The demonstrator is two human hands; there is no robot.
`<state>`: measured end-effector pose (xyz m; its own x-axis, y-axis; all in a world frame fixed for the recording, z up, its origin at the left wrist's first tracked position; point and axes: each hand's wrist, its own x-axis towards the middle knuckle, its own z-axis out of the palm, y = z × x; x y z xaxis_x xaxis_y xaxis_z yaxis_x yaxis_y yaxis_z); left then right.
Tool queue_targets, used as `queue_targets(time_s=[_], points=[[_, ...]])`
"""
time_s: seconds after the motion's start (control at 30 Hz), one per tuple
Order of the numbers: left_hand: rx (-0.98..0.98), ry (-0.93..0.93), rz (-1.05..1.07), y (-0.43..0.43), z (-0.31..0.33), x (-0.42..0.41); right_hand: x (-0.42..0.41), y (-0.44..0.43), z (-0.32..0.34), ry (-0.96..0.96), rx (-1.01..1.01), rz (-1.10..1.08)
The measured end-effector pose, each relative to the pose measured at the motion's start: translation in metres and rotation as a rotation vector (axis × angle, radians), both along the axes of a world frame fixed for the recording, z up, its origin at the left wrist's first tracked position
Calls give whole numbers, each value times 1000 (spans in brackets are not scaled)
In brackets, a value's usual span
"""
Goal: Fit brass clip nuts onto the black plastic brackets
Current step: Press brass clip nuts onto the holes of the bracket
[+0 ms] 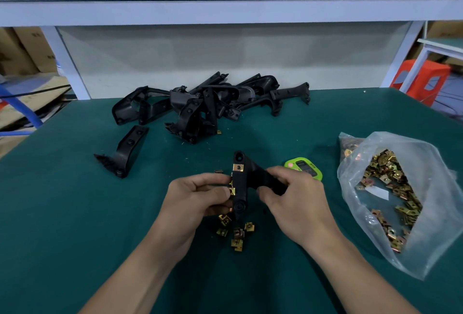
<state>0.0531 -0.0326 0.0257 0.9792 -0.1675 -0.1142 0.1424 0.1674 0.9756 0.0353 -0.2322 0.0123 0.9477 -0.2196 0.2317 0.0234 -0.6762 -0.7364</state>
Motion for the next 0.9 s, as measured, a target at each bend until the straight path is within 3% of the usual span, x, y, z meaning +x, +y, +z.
queue_targets(time_s=[0.3, 0.53, 0.73, 0.9], points=[[35, -60, 67, -8, -2, -6, -7, 9, 2, -9, -100, -81], [112, -75, -15, -9, -1, -11, -10, 13, 4, -36, -152, -21], [103, -77, 45, -21, -1, -16, -9, 15, 2, -12, -40, -77], [591, -312, 157, -30, -8, -23, -8, 17, 2, -44, -32, -102]])
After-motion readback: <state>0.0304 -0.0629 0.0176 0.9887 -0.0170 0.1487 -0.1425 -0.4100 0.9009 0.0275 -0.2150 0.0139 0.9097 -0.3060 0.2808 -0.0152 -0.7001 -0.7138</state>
